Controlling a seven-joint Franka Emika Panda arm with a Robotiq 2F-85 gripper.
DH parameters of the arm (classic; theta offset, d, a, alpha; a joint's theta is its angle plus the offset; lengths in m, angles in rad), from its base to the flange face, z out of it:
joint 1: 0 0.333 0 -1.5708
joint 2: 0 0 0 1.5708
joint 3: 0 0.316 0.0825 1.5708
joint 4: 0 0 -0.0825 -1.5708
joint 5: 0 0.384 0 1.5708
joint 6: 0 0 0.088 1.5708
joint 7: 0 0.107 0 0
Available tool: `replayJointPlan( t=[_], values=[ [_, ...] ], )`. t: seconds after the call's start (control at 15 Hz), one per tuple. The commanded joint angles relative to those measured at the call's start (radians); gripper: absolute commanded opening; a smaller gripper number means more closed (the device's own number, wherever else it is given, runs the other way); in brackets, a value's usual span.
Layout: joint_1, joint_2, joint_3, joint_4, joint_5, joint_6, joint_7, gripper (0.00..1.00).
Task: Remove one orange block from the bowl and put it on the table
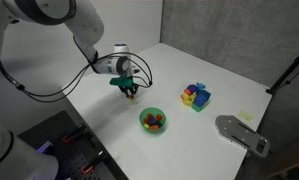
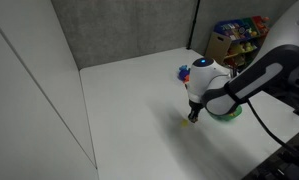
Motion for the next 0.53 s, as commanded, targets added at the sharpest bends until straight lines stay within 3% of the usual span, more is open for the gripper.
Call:
replayJointPlan(
  t=[0.0,0.47],
  values=[
    [0.042,0.066,-0.039,0.09,-0.03,0.022,0.066,0.14],
    [0.036,0.101,-0.034,0.125,0.002,0.066,0.077,0.14]
  ],
)
